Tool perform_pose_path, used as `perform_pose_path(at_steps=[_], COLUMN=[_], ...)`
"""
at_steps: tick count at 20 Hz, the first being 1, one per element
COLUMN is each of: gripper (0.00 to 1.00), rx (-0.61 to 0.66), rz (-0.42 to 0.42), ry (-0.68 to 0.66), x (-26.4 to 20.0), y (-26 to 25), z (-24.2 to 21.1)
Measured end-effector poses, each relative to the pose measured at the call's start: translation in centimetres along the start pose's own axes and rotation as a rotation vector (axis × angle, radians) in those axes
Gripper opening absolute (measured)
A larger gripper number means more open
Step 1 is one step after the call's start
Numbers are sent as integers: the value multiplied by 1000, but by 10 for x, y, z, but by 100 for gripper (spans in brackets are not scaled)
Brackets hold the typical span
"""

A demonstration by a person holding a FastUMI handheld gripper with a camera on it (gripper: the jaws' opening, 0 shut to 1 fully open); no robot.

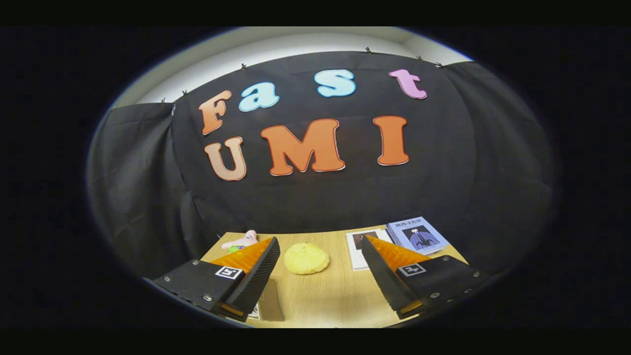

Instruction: Open the storage box then place both shoes into the box .Put the left shoe in first, then the right shoe, with the right side of both shoes facing outward in a uniform manner.

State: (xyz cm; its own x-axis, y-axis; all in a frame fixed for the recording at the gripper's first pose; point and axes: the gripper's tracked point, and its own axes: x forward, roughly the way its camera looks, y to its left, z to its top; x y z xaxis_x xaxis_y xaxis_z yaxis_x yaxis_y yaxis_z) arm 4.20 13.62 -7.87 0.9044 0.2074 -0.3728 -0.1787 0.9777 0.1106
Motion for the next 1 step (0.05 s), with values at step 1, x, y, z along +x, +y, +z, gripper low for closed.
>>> perform_pose_path(at_steps=[1], gripper=[99], rx=[-6], rz=[-1], ry=[-8], x=[0], y=[-2], z=[3])
